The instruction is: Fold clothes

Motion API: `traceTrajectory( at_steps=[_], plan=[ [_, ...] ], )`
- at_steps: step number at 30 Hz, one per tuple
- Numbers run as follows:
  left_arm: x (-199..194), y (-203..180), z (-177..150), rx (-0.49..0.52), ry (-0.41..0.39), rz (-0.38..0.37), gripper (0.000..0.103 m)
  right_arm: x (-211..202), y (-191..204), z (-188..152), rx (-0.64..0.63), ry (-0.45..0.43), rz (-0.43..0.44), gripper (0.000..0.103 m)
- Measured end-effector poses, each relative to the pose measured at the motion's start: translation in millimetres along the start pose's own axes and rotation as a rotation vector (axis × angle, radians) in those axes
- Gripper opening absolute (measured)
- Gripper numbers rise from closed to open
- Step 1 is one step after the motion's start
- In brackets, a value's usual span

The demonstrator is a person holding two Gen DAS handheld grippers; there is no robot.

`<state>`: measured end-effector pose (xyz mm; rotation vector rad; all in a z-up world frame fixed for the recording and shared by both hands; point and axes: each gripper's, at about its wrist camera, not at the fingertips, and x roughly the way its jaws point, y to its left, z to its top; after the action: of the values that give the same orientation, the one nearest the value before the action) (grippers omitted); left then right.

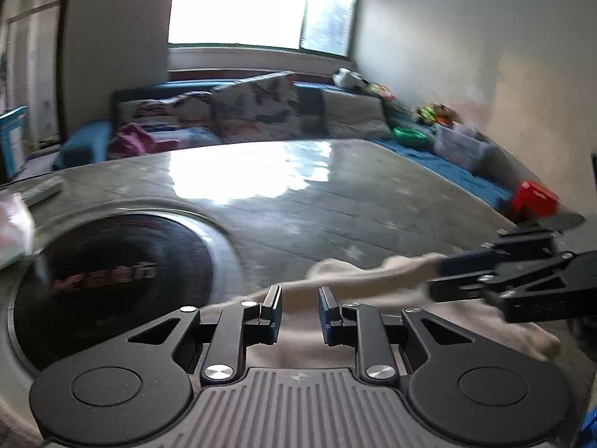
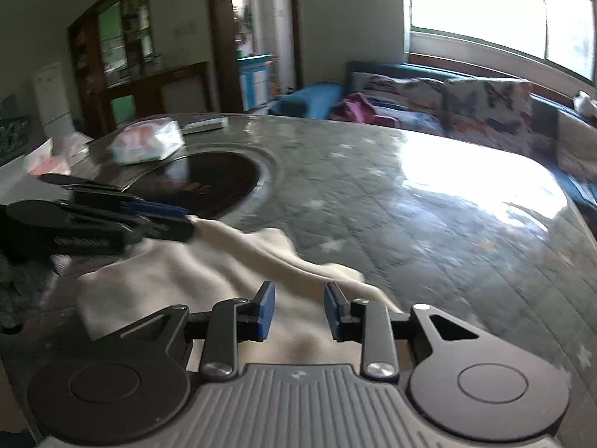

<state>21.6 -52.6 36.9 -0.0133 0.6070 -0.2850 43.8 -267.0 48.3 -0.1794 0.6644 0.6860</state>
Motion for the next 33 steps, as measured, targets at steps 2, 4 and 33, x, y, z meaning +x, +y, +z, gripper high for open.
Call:
traceTrajectory(
  at_steps=[2,4,33],
  plan=[
    [7,-3,-2,0.01,0.016,0.002,0.023,5,10,1,-0.032,-0.002,0.019,0.029],
    [11,-1,-3,-0.002,0.028,0.01,0.023,8,19,1,-0.063,-0.001,0.031,0.029],
    [4,48,-2,-0.145,0.052,0.01,0.023,15,76,-8,-0.202,0.035,0.249,0.03]
  ],
)
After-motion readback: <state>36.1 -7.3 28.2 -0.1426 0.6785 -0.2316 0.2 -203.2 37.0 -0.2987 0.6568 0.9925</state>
